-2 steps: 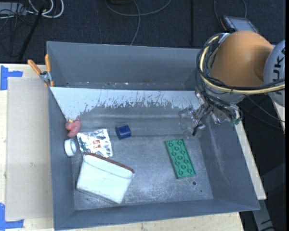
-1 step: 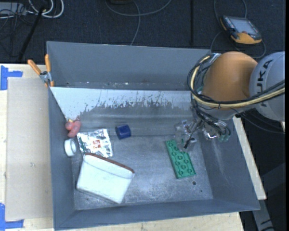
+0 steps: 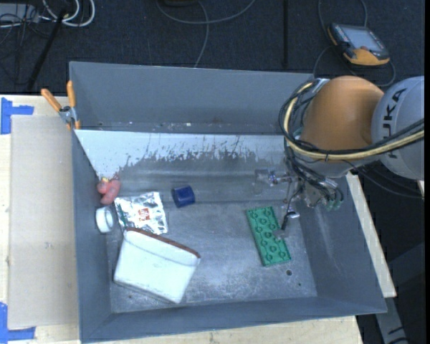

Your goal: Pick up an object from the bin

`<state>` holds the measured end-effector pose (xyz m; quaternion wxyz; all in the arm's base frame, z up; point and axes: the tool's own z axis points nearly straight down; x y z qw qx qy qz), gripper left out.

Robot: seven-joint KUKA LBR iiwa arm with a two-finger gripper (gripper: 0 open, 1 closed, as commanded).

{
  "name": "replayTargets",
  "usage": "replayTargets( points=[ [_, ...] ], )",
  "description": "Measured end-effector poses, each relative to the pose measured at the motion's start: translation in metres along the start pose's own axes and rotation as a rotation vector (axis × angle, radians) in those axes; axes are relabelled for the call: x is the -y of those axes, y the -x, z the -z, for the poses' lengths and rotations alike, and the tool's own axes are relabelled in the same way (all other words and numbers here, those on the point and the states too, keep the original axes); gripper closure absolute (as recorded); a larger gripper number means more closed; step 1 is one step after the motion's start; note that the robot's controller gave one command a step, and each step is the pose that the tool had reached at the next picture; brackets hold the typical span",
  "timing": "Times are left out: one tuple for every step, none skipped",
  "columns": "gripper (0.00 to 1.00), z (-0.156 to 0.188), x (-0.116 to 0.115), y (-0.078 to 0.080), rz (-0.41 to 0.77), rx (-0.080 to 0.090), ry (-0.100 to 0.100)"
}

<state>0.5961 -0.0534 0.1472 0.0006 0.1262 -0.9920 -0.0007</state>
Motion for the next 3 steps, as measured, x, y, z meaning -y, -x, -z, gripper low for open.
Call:
replayTargets(
  points=[
    [0.00, -0.074, 0.012, -0.030, -0.034, -0.006, 0.001],
    [1.00, -0.069, 0.012, -0.027, -0.033, 0.003, -0.001],
    [1.00, 0.069, -0.004, -0.019, -0.042, 0.010, -0.004]
  ],
)
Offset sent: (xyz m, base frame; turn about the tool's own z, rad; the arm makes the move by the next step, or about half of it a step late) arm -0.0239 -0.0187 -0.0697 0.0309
